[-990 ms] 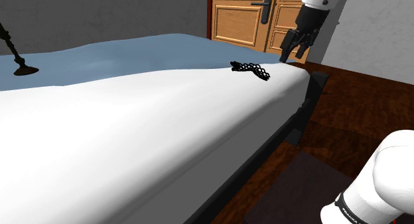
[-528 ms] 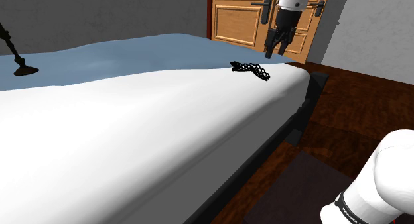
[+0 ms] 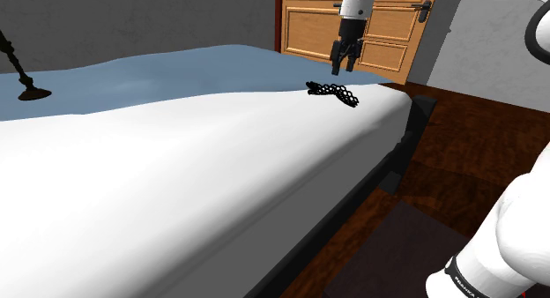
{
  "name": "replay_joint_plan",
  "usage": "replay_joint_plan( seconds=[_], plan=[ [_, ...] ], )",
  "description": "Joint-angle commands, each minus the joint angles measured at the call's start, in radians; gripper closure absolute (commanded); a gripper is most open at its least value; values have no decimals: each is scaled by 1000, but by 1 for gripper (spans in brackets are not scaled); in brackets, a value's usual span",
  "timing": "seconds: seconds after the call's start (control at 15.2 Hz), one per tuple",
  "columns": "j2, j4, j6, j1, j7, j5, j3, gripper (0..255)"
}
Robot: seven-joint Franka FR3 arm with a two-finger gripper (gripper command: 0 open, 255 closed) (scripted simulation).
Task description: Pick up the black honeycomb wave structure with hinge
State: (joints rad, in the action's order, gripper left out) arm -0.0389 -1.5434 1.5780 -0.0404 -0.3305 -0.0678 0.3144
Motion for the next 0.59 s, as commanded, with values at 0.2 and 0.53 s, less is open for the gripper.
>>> replay_joint_plan(
  seconds=[0.2, 0.53],
  plan=[
    [-78, 39, 14, 12, -41, -25, 6, 0],
    [-66, -37, 79, 9, -42, -21, 5, 0]
  ],
)
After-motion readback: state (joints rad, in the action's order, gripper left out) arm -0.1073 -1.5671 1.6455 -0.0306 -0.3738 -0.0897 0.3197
